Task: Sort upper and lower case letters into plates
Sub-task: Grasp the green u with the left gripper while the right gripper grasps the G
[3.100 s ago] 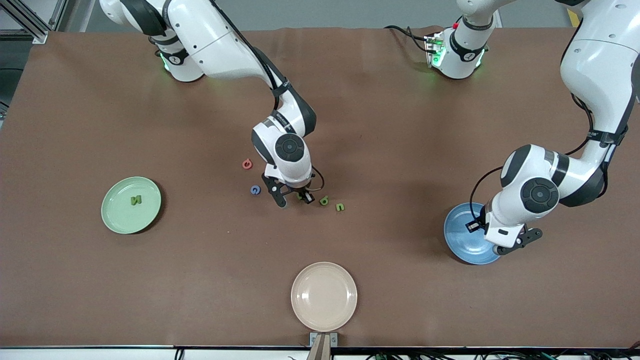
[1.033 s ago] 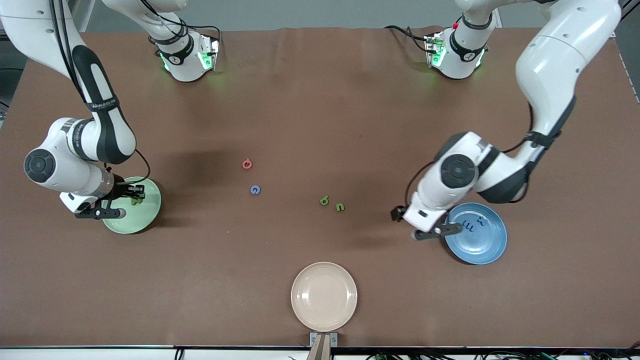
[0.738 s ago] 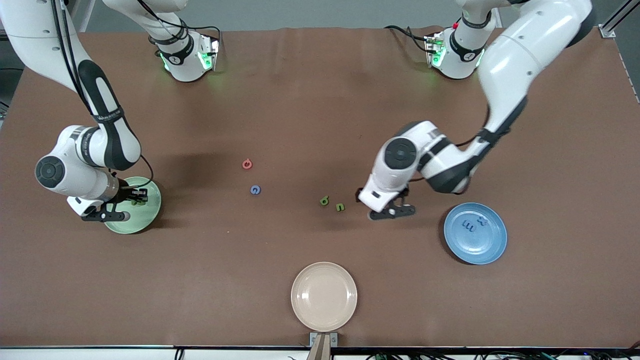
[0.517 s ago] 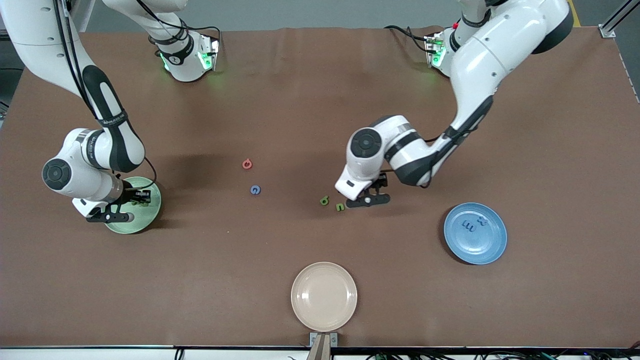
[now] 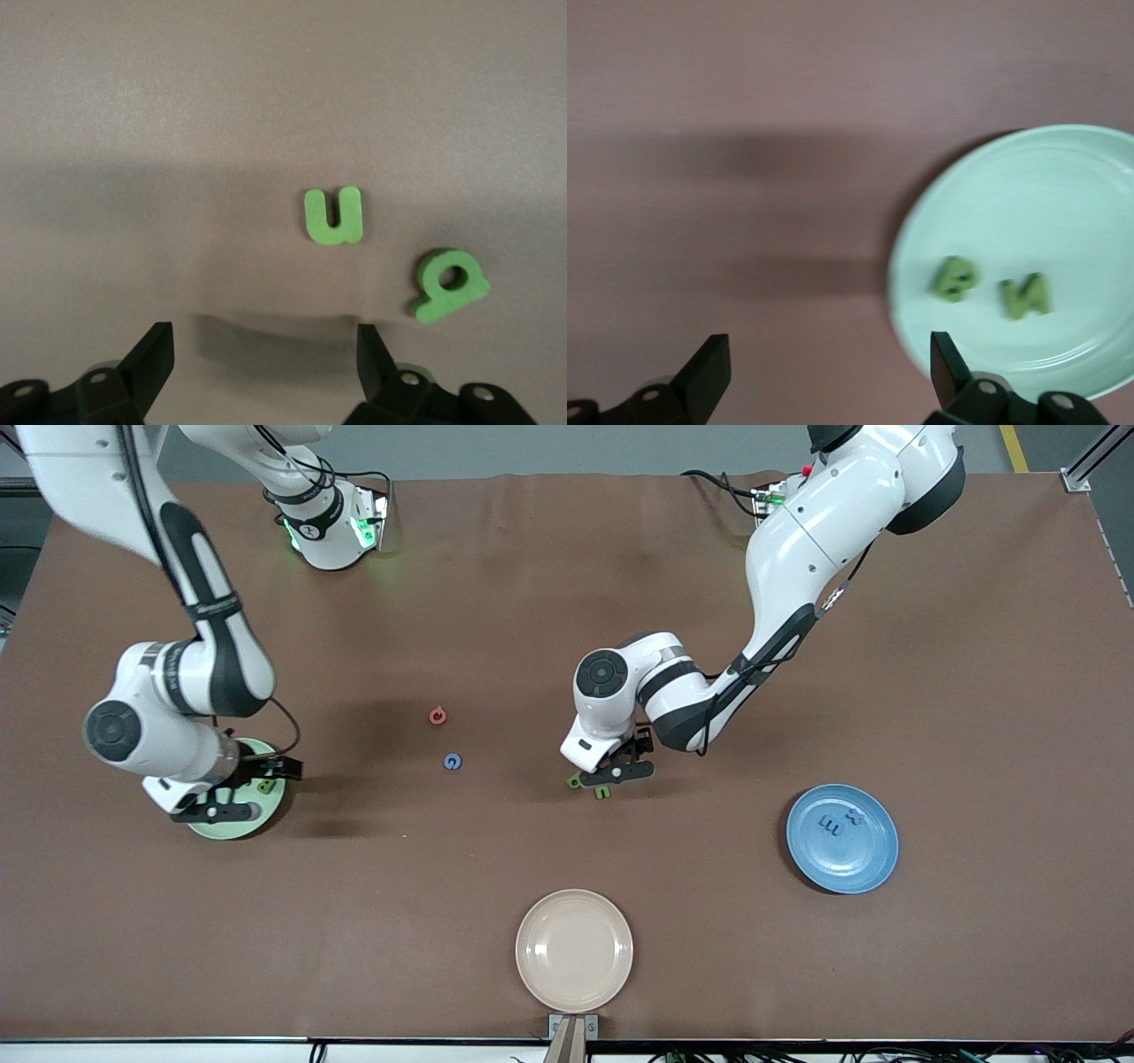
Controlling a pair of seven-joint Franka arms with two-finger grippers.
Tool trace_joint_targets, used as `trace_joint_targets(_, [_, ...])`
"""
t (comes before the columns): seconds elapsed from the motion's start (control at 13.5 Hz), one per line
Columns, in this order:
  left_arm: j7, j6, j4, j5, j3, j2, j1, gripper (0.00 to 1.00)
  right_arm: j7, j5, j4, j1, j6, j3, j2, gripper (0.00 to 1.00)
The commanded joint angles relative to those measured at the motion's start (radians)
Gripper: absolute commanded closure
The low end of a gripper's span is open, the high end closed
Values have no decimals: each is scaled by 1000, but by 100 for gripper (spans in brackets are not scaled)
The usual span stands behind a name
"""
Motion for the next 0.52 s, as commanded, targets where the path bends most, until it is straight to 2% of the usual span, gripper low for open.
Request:
trace_joint_targets(0.0, [-10, 44, 22, 15, 11, 6, 2, 16, 191, 16, -24, 164, 9, -5, -15, 0])
trace_joint_targets(0.15, [-12, 53, 38, 11, 18, 6, 4, 22, 333, 13, -1, 288, 41, -6, -1, 0])
trace_joint_targets(0.44, [-19, 74, 86, 10, 18, 40, 4, 29, 520, 17, 100, 398, 72, -6, 131, 0])
